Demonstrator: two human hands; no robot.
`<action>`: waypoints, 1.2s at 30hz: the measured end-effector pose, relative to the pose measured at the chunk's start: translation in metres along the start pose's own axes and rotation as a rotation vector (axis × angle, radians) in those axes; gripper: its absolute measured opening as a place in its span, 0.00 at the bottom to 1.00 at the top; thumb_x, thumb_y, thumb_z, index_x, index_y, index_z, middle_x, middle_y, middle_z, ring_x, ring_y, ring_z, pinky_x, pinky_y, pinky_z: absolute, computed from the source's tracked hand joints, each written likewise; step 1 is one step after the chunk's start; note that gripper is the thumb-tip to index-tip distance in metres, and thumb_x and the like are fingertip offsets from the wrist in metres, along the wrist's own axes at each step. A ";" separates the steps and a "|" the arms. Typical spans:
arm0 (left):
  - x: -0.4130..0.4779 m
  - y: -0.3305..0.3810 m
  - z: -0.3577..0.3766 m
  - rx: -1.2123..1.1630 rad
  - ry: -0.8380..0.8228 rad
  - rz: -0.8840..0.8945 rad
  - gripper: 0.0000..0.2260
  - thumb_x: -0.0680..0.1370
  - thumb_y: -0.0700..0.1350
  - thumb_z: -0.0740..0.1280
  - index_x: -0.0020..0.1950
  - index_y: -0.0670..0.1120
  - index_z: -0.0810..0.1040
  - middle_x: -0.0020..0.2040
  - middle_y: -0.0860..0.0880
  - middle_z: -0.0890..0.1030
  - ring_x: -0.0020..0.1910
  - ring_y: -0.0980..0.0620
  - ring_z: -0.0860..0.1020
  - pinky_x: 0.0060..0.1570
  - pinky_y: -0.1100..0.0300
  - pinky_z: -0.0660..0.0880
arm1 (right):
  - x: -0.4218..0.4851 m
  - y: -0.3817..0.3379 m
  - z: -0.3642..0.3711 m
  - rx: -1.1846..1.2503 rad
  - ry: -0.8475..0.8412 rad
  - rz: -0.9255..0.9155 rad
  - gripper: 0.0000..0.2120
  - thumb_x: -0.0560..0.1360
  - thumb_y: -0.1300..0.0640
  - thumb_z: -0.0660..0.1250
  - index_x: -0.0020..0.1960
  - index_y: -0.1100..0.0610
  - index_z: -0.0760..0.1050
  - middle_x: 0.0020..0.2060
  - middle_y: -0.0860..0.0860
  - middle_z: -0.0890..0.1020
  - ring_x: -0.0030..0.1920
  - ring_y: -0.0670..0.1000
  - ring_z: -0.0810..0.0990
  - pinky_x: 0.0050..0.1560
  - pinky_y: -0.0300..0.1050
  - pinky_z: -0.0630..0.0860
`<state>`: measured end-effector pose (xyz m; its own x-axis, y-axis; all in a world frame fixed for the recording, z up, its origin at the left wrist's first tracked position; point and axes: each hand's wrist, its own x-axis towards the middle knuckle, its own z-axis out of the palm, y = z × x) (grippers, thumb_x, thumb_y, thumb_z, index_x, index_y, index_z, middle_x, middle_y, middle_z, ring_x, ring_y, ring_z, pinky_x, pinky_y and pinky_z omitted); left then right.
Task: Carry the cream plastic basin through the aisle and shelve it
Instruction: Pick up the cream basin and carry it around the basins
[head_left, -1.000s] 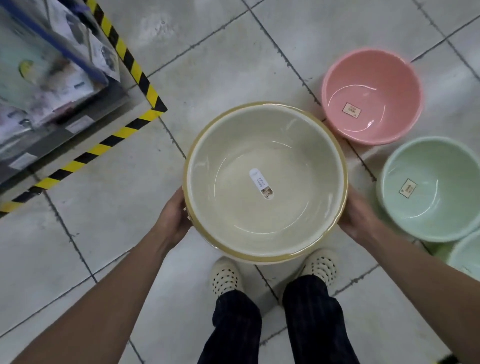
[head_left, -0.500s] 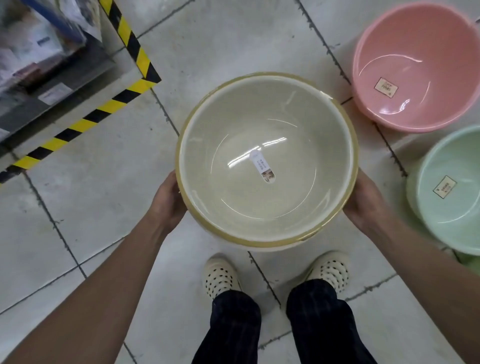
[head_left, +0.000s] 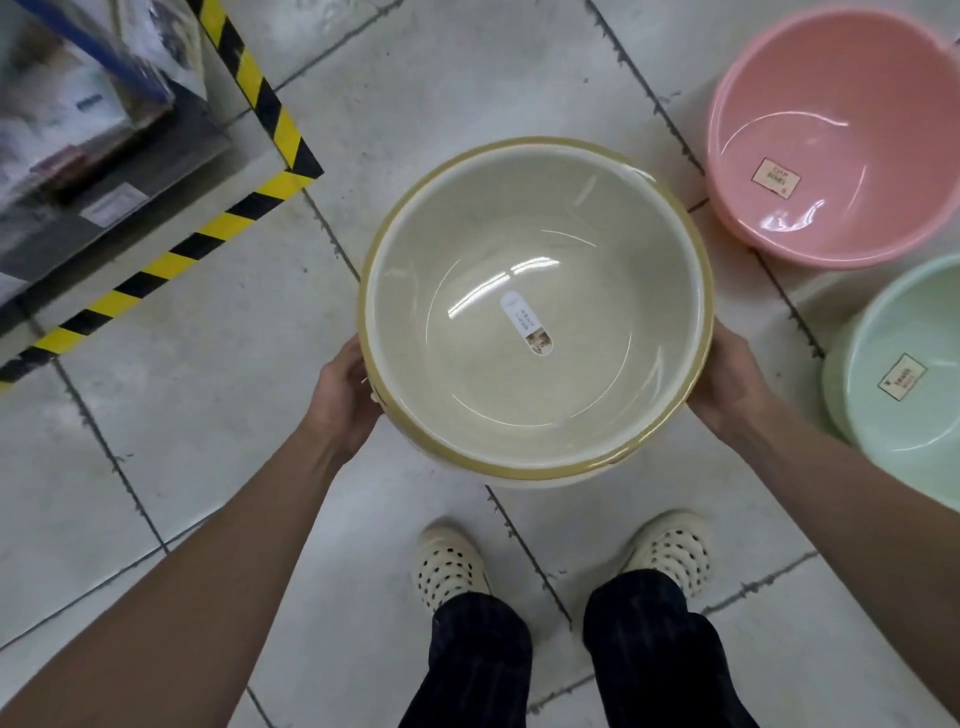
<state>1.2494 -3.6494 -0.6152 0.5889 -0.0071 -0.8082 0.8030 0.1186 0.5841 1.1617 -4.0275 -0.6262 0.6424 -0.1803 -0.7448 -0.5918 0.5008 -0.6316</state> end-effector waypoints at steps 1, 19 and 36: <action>0.004 -0.006 -0.001 -0.007 -0.005 -0.007 0.18 0.70 0.53 0.71 0.56 0.45 0.83 0.50 0.41 0.77 0.51 0.38 0.70 0.47 0.44 0.70 | 0.003 0.005 -0.004 0.001 -0.003 0.007 0.30 0.61 0.37 0.80 0.56 0.54 0.81 0.45 0.60 0.71 0.52 0.63 0.65 0.55 0.60 0.65; 0.032 -0.058 0.011 0.083 -0.067 -0.045 0.21 0.86 0.47 0.59 0.41 0.55 0.88 0.42 0.51 0.86 0.45 0.46 0.82 0.52 0.47 0.79 | 0.017 0.057 -0.016 -0.089 0.001 0.022 0.15 0.86 0.46 0.60 0.65 0.50 0.81 0.52 0.49 0.87 0.53 0.53 0.85 0.56 0.54 0.81; -0.009 0.014 0.072 0.226 -0.033 -0.045 0.11 0.83 0.46 0.68 0.61 0.43 0.84 0.49 0.43 0.86 0.46 0.41 0.84 0.50 0.44 0.82 | -0.040 -0.006 -0.044 0.151 0.255 0.111 0.10 0.81 0.49 0.70 0.55 0.53 0.84 0.42 0.51 0.88 0.40 0.53 0.87 0.40 0.49 0.85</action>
<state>1.2616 -3.7189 -0.5946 0.5518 -0.0400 -0.8330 0.8264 -0.1079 0.5527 1.1183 -4.0611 -0.6019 0.4237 -0.3144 -0.8495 -0.5601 0.6461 -0.5185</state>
